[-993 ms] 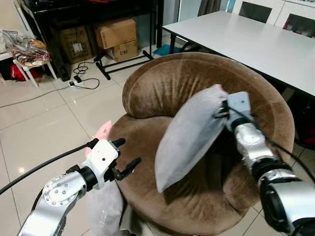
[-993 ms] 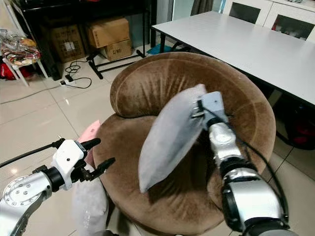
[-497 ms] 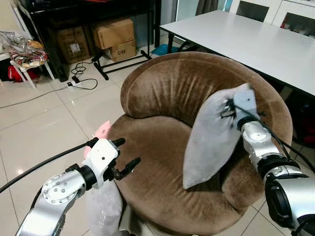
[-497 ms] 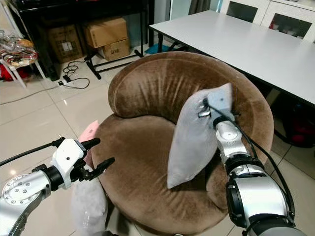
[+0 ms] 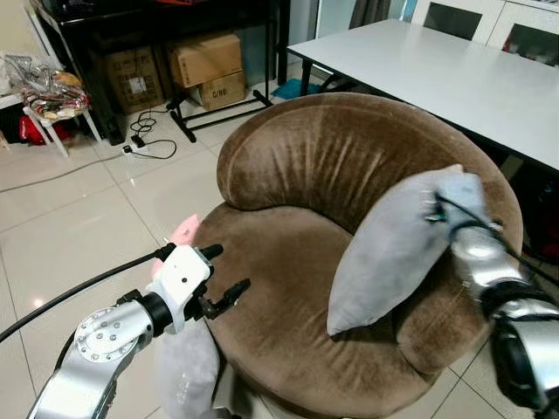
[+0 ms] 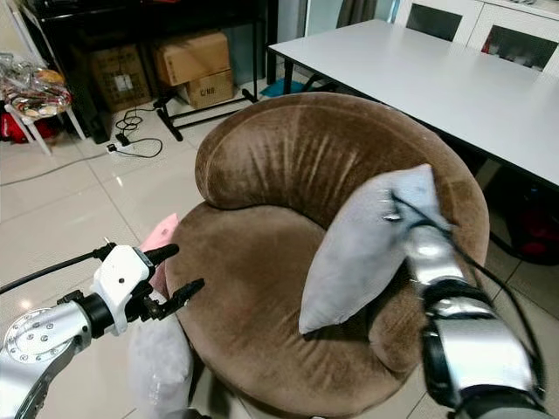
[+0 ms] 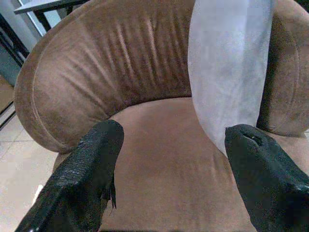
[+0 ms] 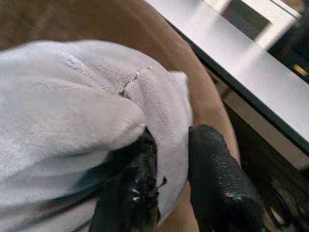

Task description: Move the pillow to the sofa from floor

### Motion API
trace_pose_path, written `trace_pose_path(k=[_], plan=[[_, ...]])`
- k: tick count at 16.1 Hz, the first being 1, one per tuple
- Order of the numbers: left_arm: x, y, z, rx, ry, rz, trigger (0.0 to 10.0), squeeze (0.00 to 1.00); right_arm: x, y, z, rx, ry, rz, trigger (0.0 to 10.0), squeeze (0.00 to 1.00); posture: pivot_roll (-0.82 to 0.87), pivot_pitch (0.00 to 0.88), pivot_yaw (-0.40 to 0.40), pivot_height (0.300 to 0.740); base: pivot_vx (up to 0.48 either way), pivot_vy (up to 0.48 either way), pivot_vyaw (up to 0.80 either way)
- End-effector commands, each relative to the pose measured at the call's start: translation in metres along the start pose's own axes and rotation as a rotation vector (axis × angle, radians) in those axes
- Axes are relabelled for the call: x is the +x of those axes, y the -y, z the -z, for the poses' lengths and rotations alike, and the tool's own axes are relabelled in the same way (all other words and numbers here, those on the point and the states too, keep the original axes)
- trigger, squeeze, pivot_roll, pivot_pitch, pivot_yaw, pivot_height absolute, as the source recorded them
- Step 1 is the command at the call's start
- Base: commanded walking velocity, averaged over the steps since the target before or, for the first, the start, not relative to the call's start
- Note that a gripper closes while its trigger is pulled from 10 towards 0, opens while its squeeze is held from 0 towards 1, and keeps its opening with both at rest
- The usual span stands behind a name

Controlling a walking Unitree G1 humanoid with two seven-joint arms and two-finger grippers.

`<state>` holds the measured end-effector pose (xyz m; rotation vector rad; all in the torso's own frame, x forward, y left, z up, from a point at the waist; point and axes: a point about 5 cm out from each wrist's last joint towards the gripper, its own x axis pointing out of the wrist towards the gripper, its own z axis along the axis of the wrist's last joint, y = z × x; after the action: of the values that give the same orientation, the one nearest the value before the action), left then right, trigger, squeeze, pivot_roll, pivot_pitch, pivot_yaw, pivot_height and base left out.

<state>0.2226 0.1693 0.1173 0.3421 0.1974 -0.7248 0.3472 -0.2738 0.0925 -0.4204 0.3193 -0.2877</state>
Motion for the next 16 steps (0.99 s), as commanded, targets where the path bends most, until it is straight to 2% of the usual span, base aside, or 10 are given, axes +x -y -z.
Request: trace_pose_path(k=[1, 3, 5, 7, 9, 10, 13, 16], plan=[[0.002, -0.001, -0.004, 0.021, 0.005, 0.013, 10.0, 0.0, -0.002, 0.011, 0.012, 0.039, -0.054, 0.051, 10.0, 1.0, 0.04, 0.0, 0.023, 0.74, 0.0, 0.0, 0.0], [0.004, -0.001, -0.004, 0.022, 0.006, 0.02, 10.0, 0.0, -0.007, 0.028, 0.029, 0.097, -0.069, 0.086, 10.0, 1.0, 0.04, 0.0, 0.029, 0.74, 0.0, 0.0, 0.0], [0.004, 0.0, -0.004, 0.02, 0.008, 0.023, 10.0, 0.0, -0.011, 0.032, 0.038, 0.143, -0.058, 0.058, 10.0, 1.0, 0.03, 0.0, 0.029, 0.74, 0.0, 0.0, 0.0], [0.004, 0.002, -0.006, 0.018, 0.013, 0.024, 10.0, 0.0, -0.023, 0.026, 0.058, 0.19, -0.018, -0.04, 10.0, 1.0, 0.02, 0.0, 0.033, 0.74, 0.0, 0.0, 0.0], [0.006, 0.003, -0.008, 0.016, 0.019, 0.028, 10.0, 0.0, -0.032, 0.023, 0.072, 0.221, -0.011, -0.065, 10.0, 1.0, 0.02, 0.0, 0.038, 0.74, 0.0, 0.0, 0.0], [0.007, 0.003, -0.009, 0.014, 0.023, 0.031, 10.0, 0.0, -0.041, 0.023, 0.086, 0.272, -0.02, -0.053, 10.0, 1.0, 0.01, 0.0, 0.044, 0.74, 0.0, 0.0, 0.0], [0.013, 0.001, -0.005, 0.009, 0.024, 0.035, 10.0, 0.0, -0.059, 0.026, 0.109, 0.371, -0.018, -0.005, 10.0, 1.0, -0.01, 0.0, 0.052, 0.74, 0.0, 0.0, 0.0], [0.014, 0.0, -0.003, 0.01, 0.025, 0.033, 10.0, 0.0, -0.072, 0.031, 0.117, 0.434, 0.05, 0.029, 10.0, 1.0, -0.01, 0.0, 0.053, 0.74, 0.0, 0.0, 0.0]])
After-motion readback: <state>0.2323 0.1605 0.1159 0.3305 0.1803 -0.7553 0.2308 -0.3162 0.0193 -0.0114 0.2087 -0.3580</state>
